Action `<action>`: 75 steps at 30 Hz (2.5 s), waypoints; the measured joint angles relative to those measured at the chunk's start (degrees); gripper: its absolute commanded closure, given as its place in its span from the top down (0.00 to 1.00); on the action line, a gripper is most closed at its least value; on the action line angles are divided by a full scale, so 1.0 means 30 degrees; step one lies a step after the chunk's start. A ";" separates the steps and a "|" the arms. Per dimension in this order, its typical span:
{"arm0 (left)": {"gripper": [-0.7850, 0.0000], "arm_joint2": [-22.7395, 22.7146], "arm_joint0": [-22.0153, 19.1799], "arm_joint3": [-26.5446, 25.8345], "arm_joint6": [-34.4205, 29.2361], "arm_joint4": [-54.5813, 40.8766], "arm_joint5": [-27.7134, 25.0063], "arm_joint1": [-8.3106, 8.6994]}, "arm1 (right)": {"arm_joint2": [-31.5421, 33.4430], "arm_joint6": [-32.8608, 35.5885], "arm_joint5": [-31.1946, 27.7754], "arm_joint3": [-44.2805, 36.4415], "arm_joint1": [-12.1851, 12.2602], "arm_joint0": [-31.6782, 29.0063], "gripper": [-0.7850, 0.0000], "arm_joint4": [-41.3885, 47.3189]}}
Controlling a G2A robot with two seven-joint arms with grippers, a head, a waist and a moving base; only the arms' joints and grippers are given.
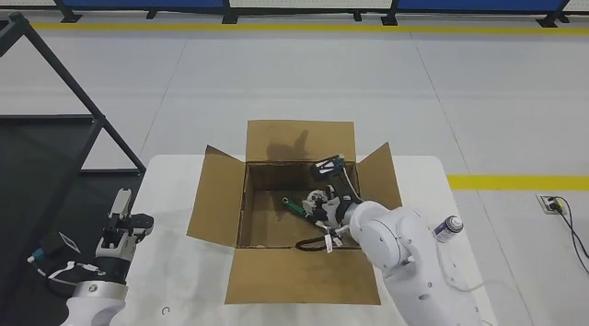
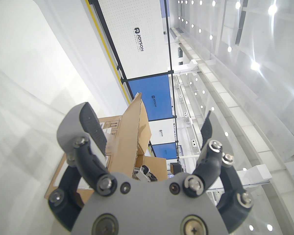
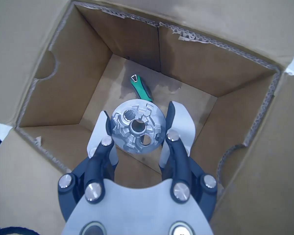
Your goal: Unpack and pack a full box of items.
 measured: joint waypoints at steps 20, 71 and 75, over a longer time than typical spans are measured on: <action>1.00 0.0000 0.0000 0.0000 0.0000 0.0000 0.0000 0.0000 | 0.0554 -0.0468 -0.0765 -0.1915 0.0140 -0.0983 0.00 0.0859; 1.00 -0.0003 -0.0138 0.0143 -0.0481 -0.0089 -0.0267 0.0046 | 1.3337 -0.1890 -0.0130 -1.2213 0.1837 -1.0485 0.00 0.3528; 1.00 0.0117 -0.0497 0.0270 -0.0687 -0.0073 -0.0318 0.0077 | 1.3474 -0.1008 -0.0210 -1.1398 0.2003 -1.0553 0.00 0.3159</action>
